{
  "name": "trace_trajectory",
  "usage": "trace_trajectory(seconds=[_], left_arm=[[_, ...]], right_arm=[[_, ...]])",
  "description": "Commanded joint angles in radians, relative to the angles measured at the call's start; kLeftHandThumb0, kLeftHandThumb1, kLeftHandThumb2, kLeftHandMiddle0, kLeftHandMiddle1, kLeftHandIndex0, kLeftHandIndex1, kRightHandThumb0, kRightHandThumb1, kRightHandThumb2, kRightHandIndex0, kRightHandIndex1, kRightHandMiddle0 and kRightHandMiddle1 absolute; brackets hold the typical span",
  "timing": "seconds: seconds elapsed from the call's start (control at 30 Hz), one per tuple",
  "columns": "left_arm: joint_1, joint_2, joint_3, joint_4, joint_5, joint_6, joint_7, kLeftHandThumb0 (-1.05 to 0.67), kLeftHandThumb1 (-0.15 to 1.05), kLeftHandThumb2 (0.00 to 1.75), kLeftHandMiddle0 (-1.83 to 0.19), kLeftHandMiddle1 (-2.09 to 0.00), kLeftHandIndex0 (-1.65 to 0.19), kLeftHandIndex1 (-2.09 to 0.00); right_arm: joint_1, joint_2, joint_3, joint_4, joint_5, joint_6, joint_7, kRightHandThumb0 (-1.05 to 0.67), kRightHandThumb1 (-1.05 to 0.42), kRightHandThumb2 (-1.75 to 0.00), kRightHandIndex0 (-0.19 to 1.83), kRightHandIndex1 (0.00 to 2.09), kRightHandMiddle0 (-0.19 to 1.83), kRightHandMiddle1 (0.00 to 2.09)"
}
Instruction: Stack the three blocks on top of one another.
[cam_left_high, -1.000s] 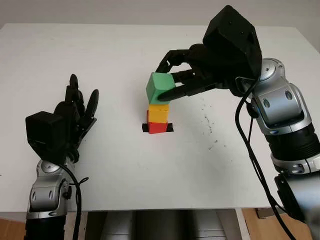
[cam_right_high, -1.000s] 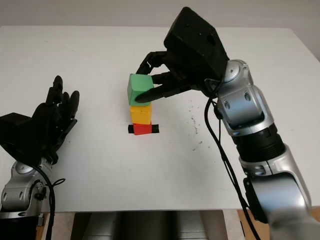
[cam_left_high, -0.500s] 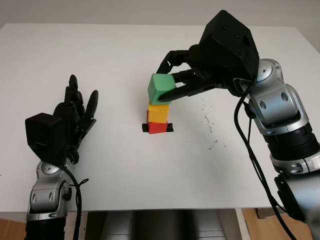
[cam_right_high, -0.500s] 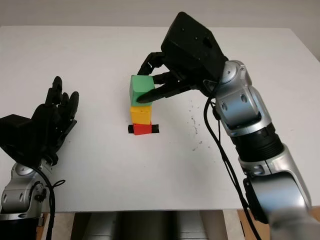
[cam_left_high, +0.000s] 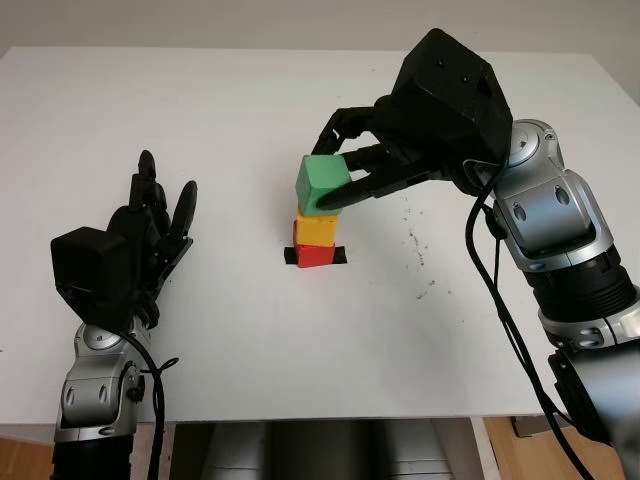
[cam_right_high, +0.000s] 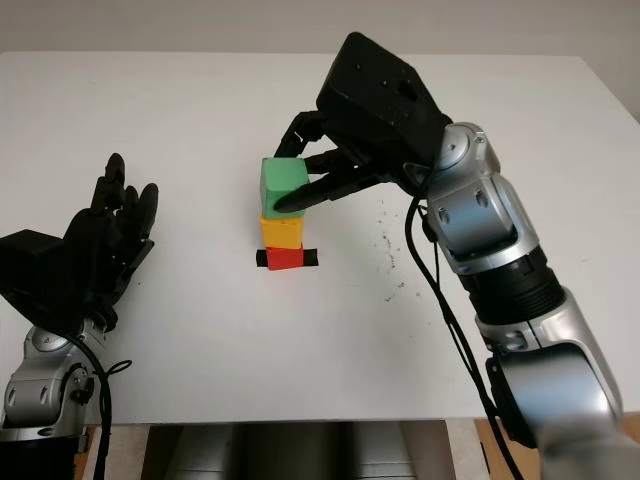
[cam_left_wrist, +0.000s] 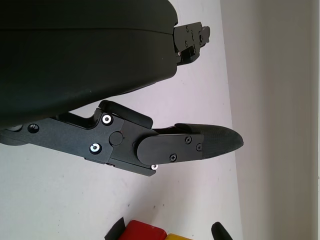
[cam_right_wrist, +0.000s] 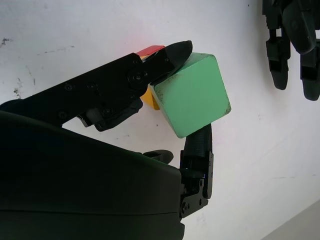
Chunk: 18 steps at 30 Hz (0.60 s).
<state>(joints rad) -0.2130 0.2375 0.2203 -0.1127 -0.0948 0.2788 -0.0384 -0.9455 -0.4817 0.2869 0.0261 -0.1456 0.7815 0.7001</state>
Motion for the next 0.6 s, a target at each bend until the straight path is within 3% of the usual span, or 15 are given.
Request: trace_trajectory(seconds=[0.0,0.57], left_arm=[[0.015,-0.010,-0.003,-0.020,0.001,-0.011,0.004,-0.67,1.05,0.44,0.19,-0.04,0.15,-0.06],[0.027,-0.020,0.005,-0.020,-0.013,-0.024,0.002,-0.68,1.05,0.41,0.19,-0.04,0.15,-0.06]], right_arm=[[-0.014,-0.012,0.002,-0.012,0.002,-0.003,0.007,-0.45,-1.02,-0.05,0.37,0.05,0.22,1.73],[0.016,-0.011,0.001,0.010,-0.006,-0.065,-0.001,-0.46,-1.02,-0.05,0.37,0.05,0.25,1.79]])
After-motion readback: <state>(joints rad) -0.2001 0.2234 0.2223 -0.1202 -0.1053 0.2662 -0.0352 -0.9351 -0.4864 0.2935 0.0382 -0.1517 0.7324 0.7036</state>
